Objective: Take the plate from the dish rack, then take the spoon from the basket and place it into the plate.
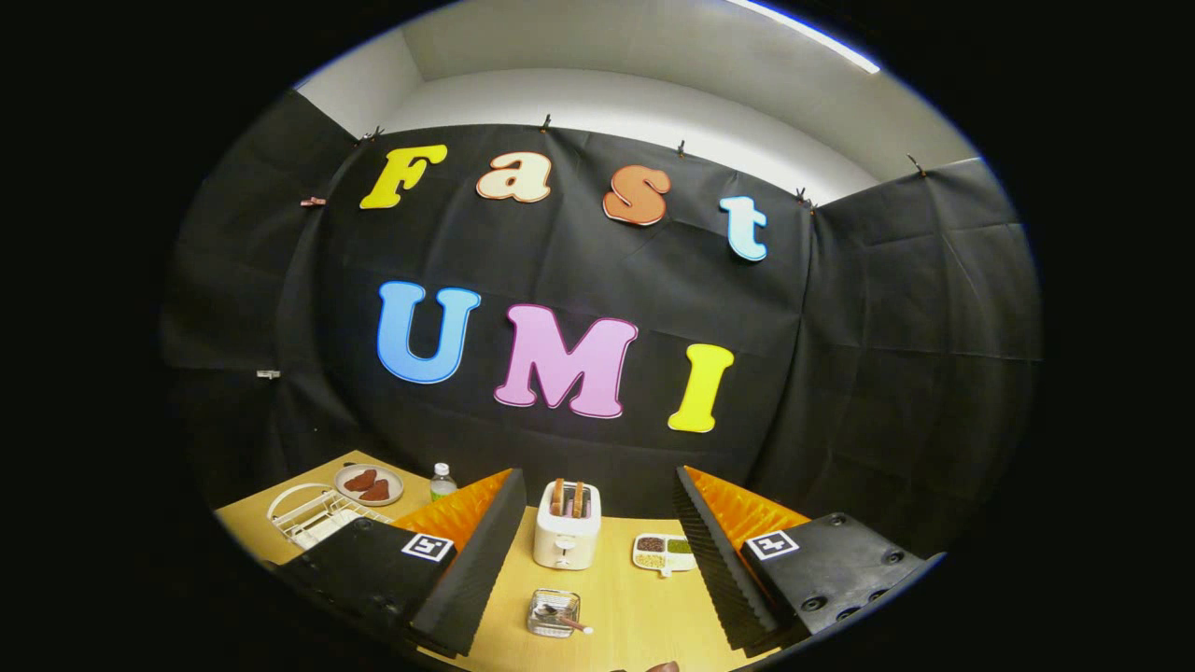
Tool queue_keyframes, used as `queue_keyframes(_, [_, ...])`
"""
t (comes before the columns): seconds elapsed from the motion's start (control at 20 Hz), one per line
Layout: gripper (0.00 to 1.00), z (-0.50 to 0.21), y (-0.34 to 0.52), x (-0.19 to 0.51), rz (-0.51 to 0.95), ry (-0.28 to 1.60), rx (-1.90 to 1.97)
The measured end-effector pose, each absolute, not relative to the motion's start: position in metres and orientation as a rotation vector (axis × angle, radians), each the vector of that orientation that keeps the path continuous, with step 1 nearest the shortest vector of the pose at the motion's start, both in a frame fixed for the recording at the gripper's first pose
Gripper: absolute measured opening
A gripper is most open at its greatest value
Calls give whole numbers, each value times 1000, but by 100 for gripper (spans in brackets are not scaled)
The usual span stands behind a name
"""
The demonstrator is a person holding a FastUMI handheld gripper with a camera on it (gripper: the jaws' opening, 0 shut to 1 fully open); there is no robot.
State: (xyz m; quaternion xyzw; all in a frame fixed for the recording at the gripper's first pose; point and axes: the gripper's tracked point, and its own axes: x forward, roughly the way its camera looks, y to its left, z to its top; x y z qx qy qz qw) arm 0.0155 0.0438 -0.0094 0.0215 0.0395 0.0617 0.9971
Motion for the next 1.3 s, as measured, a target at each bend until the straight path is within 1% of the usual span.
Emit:
queue_keyframes(0.25, [97,-35,94,35,256,216,38])
queue_keyframes(0.5, [98,-69,136,59,311,350,81])
queue_keyframes(0.85, [98,-122,186,80,348,527,95])
queue_keyframes(1.3, [98,-205,224,94,335,753,55])
